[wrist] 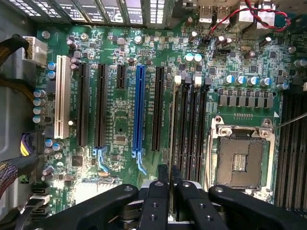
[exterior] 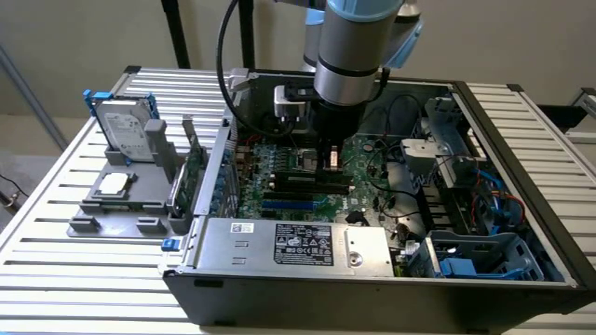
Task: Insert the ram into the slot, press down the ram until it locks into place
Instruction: 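Insert the ram into the slot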
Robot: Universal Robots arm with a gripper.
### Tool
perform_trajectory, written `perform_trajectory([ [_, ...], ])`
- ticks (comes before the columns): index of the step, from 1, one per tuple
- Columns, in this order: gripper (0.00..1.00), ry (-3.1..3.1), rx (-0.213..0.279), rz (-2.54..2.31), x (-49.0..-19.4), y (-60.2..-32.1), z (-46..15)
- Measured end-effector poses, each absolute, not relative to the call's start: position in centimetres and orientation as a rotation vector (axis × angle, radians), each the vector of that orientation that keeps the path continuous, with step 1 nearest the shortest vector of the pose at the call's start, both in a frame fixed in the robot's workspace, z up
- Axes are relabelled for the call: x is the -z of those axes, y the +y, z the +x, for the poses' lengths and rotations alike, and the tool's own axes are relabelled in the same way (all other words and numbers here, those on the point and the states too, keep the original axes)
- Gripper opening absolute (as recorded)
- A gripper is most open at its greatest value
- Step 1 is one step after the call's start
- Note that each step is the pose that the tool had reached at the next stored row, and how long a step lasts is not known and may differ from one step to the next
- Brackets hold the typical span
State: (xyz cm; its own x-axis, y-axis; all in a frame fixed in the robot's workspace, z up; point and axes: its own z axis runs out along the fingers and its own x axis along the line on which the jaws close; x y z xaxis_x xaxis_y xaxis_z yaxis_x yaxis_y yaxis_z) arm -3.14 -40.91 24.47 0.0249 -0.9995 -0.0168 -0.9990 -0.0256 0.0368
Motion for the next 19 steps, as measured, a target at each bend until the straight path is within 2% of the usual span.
perform_trajectory([
  [19,0.13,-2.19,0.055,2.244,-23.34,-40.53,-3.29],
])
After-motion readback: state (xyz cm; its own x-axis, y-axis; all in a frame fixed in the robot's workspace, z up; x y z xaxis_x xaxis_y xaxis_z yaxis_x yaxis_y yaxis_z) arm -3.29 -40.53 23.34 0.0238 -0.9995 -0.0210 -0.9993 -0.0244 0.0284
